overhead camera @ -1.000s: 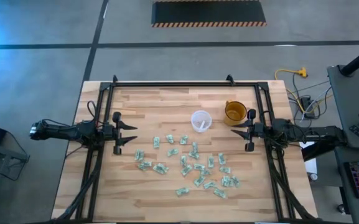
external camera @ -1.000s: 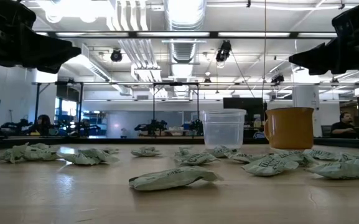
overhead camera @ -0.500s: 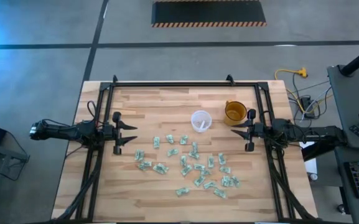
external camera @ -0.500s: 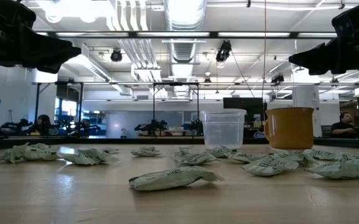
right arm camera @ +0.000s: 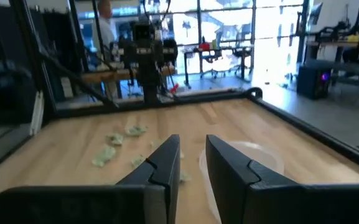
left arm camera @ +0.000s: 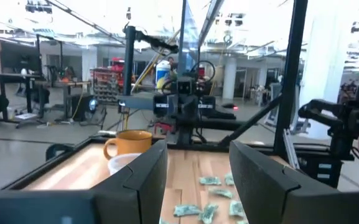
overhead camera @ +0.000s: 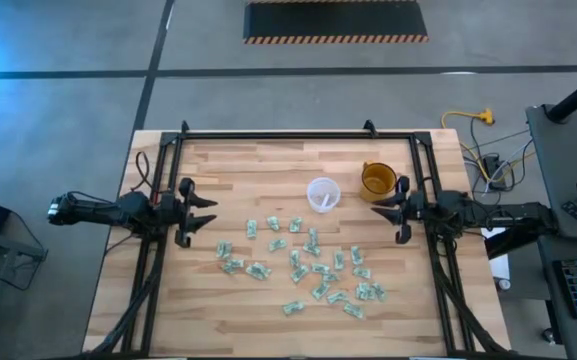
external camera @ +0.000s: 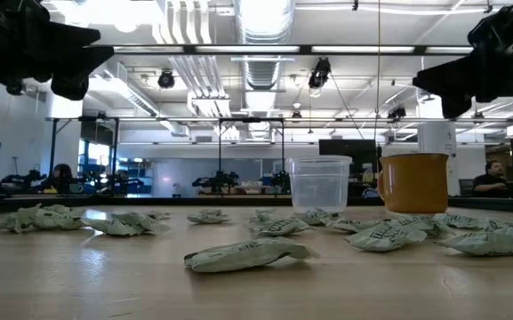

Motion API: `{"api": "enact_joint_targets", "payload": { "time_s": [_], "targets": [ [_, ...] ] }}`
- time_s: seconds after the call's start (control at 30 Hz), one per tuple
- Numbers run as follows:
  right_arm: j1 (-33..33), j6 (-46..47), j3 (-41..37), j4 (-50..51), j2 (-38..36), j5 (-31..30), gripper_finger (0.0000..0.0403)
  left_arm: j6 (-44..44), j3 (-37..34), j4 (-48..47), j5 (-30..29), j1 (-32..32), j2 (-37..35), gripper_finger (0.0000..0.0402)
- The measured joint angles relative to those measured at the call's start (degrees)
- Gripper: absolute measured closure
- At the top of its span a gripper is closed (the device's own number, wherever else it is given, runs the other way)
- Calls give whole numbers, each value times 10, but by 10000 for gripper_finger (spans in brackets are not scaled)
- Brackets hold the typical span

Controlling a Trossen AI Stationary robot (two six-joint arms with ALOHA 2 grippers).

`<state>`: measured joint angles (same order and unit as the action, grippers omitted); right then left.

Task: Pick and place Stevia / Truvia into bins
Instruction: Put the green stevia packet into the transparent bin

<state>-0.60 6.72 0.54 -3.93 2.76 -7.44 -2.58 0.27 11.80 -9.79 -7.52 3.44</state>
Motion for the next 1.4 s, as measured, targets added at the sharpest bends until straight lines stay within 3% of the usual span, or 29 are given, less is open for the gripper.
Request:
{"api": "enact_joint_targets", "payload": {
  "time_s": [0.1,0.2,0.4,0.5,0.73,0.93,1.07,1.23,1.4],
  "targets": [
    [0,-27,0,-19,1,0,335,5,0,12,-34,0,-2,243],
    [0,-112,0,-62,0,0,335,-14,0,18,-70,0,-2,243],
    [0,-141,1,-212,0,4,335,4,6,16,-7,0,34,243],
    [0,-158,19,-190,1,28,335,15,17,19,8,-1,85,243],
    [0,-148,88,-26,19,30,335,29,56,48,6,-1,252,243],
    [0,-72,115,67,48,62,335,32,135,32,5,-1,427,243],
    [0,-61,110,69,76,116,335,30,209,-58,-14,-1,556,243],
    [0,-59,105,66,116,131,335,29,307,-170,-76,-1,690,243],
    [0,-63,105,45,149,137,335,0,370,-241,-81,-1,759,243]
  ]
}}
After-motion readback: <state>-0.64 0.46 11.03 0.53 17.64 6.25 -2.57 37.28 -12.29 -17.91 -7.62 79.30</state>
